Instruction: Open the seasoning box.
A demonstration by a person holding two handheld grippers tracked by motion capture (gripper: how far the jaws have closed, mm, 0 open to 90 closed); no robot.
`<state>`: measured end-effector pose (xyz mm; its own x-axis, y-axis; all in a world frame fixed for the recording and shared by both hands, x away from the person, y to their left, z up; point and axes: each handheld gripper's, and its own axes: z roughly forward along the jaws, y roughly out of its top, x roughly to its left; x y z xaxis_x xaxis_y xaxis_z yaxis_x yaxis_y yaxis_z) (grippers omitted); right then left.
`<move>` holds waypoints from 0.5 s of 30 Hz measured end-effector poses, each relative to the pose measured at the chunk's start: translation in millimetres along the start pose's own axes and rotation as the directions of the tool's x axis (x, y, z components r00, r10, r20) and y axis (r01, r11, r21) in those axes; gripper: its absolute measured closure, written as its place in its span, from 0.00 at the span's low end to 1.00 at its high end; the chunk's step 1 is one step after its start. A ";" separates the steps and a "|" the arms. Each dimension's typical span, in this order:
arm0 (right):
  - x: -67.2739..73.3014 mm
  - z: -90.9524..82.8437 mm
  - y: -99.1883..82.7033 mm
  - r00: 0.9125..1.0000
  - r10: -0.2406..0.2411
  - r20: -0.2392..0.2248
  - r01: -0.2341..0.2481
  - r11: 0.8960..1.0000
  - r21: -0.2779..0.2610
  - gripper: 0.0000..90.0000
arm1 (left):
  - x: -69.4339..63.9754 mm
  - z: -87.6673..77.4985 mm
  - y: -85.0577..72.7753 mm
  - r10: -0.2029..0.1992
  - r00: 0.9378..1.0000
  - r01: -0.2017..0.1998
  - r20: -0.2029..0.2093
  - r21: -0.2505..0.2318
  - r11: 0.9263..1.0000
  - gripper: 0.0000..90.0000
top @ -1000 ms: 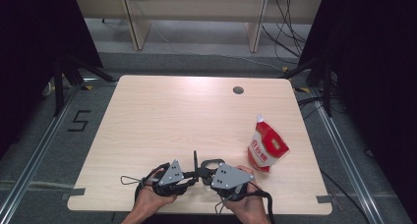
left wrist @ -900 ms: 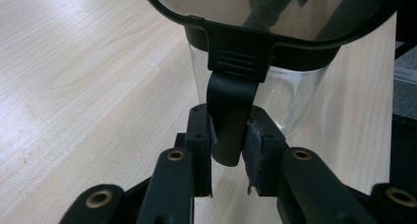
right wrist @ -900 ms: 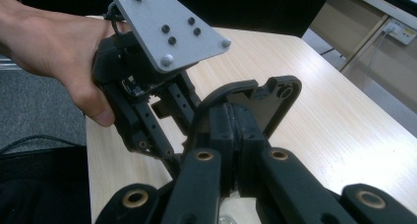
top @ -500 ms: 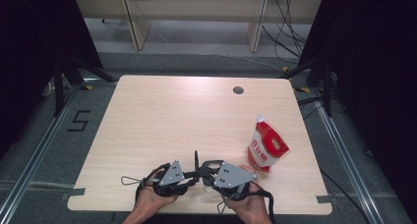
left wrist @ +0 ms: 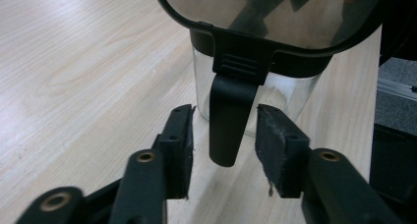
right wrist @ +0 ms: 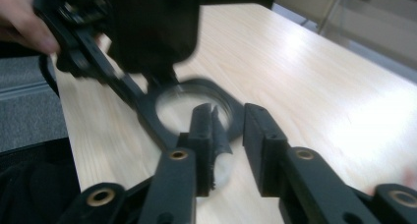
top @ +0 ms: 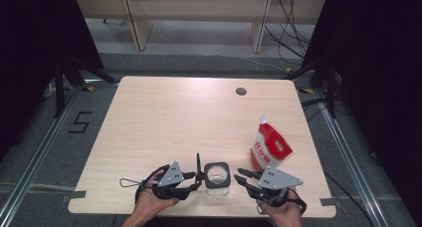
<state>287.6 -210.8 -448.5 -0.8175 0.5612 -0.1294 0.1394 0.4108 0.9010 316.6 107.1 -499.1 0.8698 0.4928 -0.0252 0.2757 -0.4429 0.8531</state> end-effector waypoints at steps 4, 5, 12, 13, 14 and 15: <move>-6.4 -14.4 -14.2 0.999 0.047 0.022 -0.047 0.999 0.009 0.76 | 0.0 -7.0 2.7 -0.027 1.000 0.027 0.000 -0.019 0.999 0.59; -8.0 -19.0 -18.8 0.998 0.065 0.024 -0.065 0.998 0.008 0.74 | 0.3 -8.3 3.3 -0.016 1.000 0.016 -0.006 -0.017 1.000 0.57; -14.4 -32.0 -29.3 0.994 0.095 0.058 -0.096 0.995 0.012 0.70 | -1.6 -15.6 1.5 -0.029 1.000 0.029 -0.007 -0.016 0.999 0.52; -14.3 -32.0 -30.1 0.992 0.104 0.067 -0.105 0.994 0.004 0.69 | -2.1 -16.5 1.4 -0.033 0.999 0.033 -0.006 -0.018 0.999 0.51; -14.8 -33.7 -30.2 0.992 0.102 0.071 -0.103 0.995 0.011 0.69 | -1.4 -17.6 1.7 -0.016 1.000 0.016 -0.006 -0.015 1.000 0.49; -15.2 -35.1 -30.3 0.992 0.105 0.077 -0.106 0.994 0.012 0.68 | -3.7 -18.5 1.0 -0.053 0.998 0.053 -0.015 -0.010 0.999 0.48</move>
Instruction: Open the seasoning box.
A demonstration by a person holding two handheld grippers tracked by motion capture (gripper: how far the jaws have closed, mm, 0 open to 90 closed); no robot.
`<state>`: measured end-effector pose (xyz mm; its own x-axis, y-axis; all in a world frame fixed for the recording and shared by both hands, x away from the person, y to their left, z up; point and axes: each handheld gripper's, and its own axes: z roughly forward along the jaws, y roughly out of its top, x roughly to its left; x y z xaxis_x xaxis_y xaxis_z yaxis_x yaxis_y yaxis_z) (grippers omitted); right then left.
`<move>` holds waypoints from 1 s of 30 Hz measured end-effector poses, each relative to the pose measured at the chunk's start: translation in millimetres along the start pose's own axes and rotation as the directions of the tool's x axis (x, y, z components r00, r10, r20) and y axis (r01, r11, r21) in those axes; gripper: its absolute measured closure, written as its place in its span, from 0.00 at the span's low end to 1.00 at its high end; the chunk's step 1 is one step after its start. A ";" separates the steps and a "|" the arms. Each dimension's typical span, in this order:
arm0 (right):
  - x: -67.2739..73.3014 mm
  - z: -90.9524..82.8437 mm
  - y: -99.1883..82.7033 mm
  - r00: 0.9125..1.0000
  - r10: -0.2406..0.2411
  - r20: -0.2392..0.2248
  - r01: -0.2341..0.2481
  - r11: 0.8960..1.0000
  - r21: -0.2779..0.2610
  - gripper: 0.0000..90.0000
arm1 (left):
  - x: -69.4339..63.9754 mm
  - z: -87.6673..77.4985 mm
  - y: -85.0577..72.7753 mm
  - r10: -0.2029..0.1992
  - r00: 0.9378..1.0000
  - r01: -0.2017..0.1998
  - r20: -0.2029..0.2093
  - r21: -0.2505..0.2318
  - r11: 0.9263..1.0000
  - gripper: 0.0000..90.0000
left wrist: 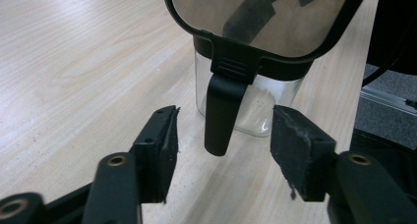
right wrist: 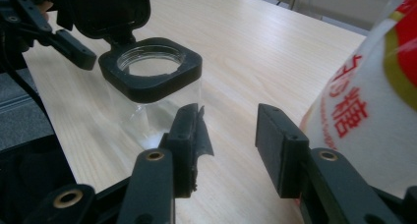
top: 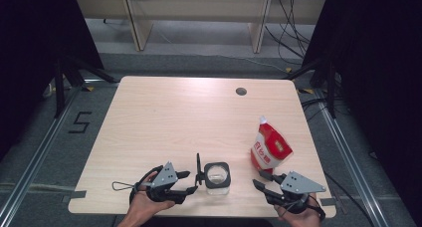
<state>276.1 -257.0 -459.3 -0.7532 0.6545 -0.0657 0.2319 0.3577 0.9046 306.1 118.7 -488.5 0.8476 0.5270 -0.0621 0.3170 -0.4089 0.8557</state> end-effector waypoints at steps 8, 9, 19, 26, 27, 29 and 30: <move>-6.2 -11.7 -7.3 0.998 0.039 0.040 -0.039 0.999 0.001 0.64 | 1.1 -4.0 -2.9 -0.007 1.000 0.007 0.014 0.025 1.000 0.37; -7.0 -13.1 -8.9 0.998 0.045 0.037 -0.045 0.999 0.005 0.64 | 0.7 -3.8 -3.6 -0.016 1.000 0.016 0.016 0.022 1.000 0.36; -11.0 -17.7 -16.6 0.996 0.071 0.056 -0.071 0.997 0.010 0.57 | 2.0 -7.4 -5.7 -0.037 0.999 0.036 0.006 0.066 0.997 0.30; -14.6 -23.6 -21.5 0.989 0.096 0.116 -0.098 0.995 0.006 0.53 | 2.9 -7.7 -7.3 -0.070 0.997 0.071 -0.009 0.043 0.997 0.30; -16.6 -24.2 -22.2 0.989 0.097 0.109 -0.099 0.995 0.016 0.52 | 4.5 -7.9 -6.8 -0.055 0.998 0.055 -0.001 0.043 0.998 0.30; -20.2 -25.5 -24.6 0.984 0.102 0.144 -0.104 0.995 0.005 0.48 | 5.1 -7.2 -7.3 -0.054 0.998 0.055 -0.014 0.035 0.998 0.30; -20.2 -25.9 -25.3 0.982 0.130 0.139 -0.133 0.991 0.014 0.46 | 5.6 -7.4 -7.5 -0.065 0.998 0.066 -0.026 0.049 0.997 0.30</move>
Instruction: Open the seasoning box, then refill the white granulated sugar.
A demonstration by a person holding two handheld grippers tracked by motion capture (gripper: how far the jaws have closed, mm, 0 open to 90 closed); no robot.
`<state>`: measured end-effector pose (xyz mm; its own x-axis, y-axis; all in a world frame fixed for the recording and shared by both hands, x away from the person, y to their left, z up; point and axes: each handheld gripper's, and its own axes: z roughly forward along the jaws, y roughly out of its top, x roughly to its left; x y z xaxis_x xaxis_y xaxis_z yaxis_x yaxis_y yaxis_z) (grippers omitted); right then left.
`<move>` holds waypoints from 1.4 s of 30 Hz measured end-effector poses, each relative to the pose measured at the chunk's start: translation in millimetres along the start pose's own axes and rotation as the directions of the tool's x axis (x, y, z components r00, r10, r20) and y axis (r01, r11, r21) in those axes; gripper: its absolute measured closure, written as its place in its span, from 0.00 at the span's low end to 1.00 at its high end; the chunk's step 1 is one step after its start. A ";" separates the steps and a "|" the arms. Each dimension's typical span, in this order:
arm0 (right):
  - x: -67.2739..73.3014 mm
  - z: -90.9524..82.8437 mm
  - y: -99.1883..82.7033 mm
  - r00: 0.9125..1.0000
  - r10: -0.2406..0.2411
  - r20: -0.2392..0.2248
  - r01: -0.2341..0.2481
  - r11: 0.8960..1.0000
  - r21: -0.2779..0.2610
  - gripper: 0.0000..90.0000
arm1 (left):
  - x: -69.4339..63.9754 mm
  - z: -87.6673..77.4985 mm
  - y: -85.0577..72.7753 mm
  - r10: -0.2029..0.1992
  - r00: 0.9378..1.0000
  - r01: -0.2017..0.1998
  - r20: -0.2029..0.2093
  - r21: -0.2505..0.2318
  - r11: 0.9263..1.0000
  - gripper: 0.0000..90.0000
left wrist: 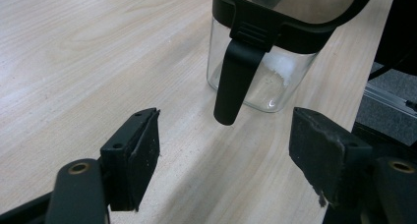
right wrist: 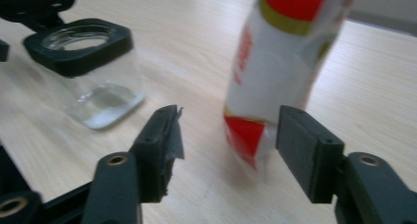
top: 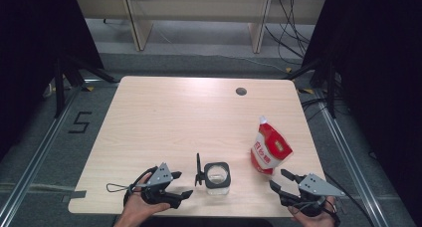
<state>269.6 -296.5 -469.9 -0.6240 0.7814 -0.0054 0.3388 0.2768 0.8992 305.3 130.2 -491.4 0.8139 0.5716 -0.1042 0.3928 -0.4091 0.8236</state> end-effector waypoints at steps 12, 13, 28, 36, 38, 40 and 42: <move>-10.8 1.3 -4.1 0.996 0.058 0.069 -0.056 0.998 -0.029 0.34 | -0.3 1.2 0.9 0.012 1.000 -0.012 0.026 -0.001 1.000 0.30; -11.4 1.0 -3.8 0.997 0.044 0.068 -0.043 0.999 -0.021 0.34 | 0.3 0.9 0.7 0.015 1.000 -0.015 0.024 0.006 1.000 0.30; -13.6 15.6 -2.1 0.995 0.046 0.090 -0.044 0.999 -0.024 0.18 | -0.9 4.2 -0.6 0.010 1.000 -0.010 0.017 0.013 1.000 0.29; -17.6 33.1 0.9 0.996 0.046 0.082 -0.044 0.999 -0.026 0.18 | -0.5 4.7 -1.0 0.006 1.000 -0.006 0.014 -0.005 1.000 0.29; -21.0 37.1 -0.4 0.995 0.074 0.072 -0.072 0.997 -0.039 0.18 | 0.9 3.6 -1.0 0.008 1.000 -0.008 0.009 0.029 1.000 0.29; -23.9 38.9 -0.4 0.995 0.065 0.079 -0.062 0.997 -0.041 0.18 | 1.1 3.9 -1.2 0.026 1.000 -0.026 0.003 0.017 1.000 0.29; -25.1 40.9 -0.3 0.994 0.066 0.085 -0.062 0.997 -0.046 0.19 | -1.3 4.4 -1.5 -0.020 1.000 0.020 0.018 0.010 1.000 0.29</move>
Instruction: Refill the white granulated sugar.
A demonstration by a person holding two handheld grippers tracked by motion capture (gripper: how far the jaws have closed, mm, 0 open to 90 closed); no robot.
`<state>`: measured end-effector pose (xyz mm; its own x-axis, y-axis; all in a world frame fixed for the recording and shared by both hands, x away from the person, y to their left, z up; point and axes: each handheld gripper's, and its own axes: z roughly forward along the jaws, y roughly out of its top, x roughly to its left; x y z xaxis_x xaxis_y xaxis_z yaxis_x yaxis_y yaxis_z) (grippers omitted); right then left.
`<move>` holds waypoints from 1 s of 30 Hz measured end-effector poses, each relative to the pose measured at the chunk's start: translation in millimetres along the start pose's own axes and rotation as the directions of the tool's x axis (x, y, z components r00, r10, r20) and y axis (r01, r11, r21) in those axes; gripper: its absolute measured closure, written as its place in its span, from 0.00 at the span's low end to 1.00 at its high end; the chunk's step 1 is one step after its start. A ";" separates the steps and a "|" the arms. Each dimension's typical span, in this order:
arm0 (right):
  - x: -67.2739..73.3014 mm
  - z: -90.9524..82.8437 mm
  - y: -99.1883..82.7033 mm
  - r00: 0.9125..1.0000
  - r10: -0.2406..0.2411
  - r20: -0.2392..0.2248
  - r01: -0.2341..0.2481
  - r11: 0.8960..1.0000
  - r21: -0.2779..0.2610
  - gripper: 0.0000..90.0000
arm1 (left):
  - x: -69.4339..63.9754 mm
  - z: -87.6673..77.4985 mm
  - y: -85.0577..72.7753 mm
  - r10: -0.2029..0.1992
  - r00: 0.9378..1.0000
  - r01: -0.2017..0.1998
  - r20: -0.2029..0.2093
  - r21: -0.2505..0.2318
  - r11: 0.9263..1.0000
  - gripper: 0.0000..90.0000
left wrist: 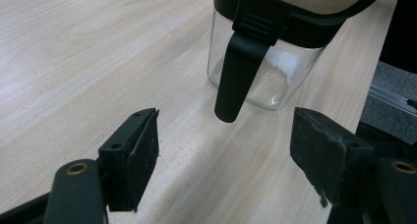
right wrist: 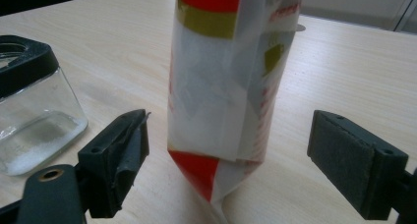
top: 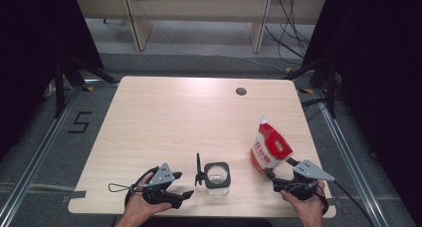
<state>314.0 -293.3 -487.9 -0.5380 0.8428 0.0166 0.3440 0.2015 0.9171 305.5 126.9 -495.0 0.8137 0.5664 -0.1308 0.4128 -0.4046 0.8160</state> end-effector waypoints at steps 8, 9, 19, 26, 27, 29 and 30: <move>2.3 12.3 -1.0 1.000 -0.019 -0.022 0.019 1.000 0.006 0.20 | 0.1 1.6 0.1 0.021 1.000 -0.021 -0.013 -0.013 1.000 0.29; 1.3 13.6 -0.9 0.999 -0.042 -0.006 0.042 0.999 -0.005 0.20 | 0.9 1.3 0.2 0.030 0.999 -0.030 -0.014 -0.004 1.000 0.29; -3.7 27.1 -1.6 0.998 -0.057 0.002 0.057 0.998 -0.027 0.22 | 2.4 -0.3 0.3 0.047 0.999 -0.046 -0.015 0.010 0.999 0.29; 0.1 33.3 -3.0 1.000 -0.024 -0.013 0.024 0.999 -0.022 0.22 | 0.4 1.2 0.1 0.014 1.000 -0.014 -0.002 0.012 1.000 0.29; 0.0 33.8 -3.2 1.000 -0.024 -0.012 0.024 0.999 -0.029 0.22 | 0.6 1.3 0.1 0.018 1.000 -0.018 -0.004 0.014 1.000 0.29; -3.8 36.0 -3.7 0.998 -0.061 -0.008 0.061 0.997 -0.051 0.23 | 0.0 1.8 -0.2 0.006 1.000 -0.006 0.004 0.007 1.000 0.29; -2.8 36.3 -3.9 0.999 -0.041 -0.010 0.040 0.998 -0.050 0.23 | 0.5 1.6 -0.1 0.012 1.000 -0.012 0.002 0.008 1.000 0.29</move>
<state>342.1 -278.4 -506.0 -0.5589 0.8291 -0.0172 0.2832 0.2103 0.9357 306.5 126.1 -496.0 0.8196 0.5597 -0.1223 0.4062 -0.4170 0.8131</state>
